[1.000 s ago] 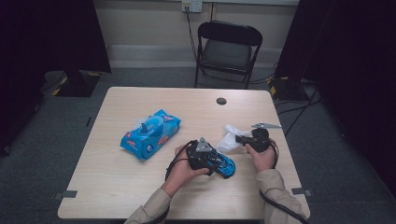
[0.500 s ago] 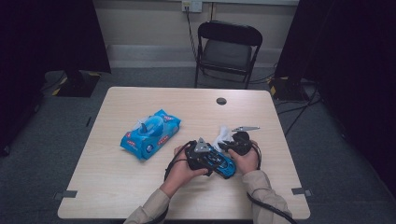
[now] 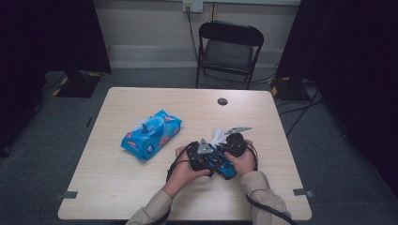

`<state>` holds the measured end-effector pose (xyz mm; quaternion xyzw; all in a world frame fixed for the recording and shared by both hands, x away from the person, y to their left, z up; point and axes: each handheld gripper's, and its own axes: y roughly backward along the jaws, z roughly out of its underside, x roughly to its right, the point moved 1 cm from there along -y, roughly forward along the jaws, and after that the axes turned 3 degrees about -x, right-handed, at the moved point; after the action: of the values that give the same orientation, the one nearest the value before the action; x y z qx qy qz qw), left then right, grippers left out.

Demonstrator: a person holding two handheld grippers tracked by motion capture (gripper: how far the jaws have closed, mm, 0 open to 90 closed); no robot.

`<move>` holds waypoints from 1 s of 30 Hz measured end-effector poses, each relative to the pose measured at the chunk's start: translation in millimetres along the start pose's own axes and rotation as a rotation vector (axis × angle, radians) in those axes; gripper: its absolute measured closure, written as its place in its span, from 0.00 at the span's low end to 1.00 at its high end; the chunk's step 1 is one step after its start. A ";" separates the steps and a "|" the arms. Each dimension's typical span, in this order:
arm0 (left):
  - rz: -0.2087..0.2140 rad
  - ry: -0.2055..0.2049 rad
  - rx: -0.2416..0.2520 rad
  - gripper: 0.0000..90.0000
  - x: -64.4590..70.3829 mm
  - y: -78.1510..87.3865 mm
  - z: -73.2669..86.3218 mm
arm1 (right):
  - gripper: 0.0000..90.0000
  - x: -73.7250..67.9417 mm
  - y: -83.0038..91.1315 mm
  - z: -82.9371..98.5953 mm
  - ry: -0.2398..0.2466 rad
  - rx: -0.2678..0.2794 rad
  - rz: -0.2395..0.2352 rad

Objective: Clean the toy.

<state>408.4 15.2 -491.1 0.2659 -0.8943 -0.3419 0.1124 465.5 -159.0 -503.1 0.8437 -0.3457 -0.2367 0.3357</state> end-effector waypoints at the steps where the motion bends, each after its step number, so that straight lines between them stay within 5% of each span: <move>1: 0.005 0.007 0.001 0.19 0.2 -0.1 0.1 | 0.93 0.0 -0.5 -0.6 -0.008 -0.002 -0.006; 30: -0.011 0.012 0.007 0.17 -3.1 -0.2 1.6 | 0.96 2.0 -9.1 -5.3 -0.102 0.026 -0.056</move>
<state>410.5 17.7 -492.5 0.2733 -0.8934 -0.3376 0.1148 474.0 -153.5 -506.6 0.8441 -0.3418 -0.2840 0.3000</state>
